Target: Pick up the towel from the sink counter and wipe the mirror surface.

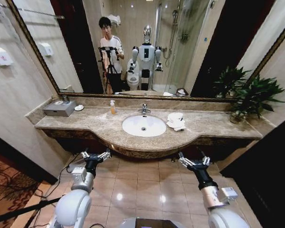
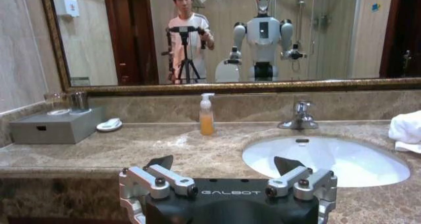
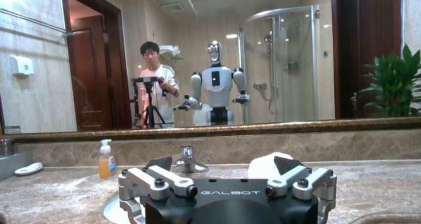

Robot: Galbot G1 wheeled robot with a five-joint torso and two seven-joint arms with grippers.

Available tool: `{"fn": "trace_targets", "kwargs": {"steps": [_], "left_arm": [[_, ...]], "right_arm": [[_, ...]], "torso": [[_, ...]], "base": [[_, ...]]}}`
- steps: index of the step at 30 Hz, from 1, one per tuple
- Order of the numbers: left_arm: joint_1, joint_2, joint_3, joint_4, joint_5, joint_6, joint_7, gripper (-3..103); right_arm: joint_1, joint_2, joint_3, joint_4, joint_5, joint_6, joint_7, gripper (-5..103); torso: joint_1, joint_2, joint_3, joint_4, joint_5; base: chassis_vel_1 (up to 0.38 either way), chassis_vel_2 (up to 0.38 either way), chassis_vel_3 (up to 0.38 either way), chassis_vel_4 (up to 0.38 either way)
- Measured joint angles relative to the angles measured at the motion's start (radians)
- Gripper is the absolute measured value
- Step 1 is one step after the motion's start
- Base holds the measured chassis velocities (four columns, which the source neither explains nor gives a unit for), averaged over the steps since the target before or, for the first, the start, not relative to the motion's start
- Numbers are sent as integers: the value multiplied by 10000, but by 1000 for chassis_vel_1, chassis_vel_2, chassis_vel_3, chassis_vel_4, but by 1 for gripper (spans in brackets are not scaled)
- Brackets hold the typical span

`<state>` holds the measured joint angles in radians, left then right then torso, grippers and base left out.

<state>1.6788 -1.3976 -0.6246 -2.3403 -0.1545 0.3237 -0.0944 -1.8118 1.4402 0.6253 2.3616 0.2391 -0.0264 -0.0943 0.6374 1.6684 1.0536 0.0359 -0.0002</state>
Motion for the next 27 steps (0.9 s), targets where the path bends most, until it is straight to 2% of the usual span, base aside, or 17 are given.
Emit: {"fn": "trace_targets", "kwargs": {"steps": [27], "left_arm": [[0, 0, 0, 0, 0, 0, 0, 100]], "right_arm": [[21, 79, -69, -83, -256, 138, -31, 100]], "torso": [[0, 0, 0, 0, 1]], "base": [[0, 0, 0, 0]]}}
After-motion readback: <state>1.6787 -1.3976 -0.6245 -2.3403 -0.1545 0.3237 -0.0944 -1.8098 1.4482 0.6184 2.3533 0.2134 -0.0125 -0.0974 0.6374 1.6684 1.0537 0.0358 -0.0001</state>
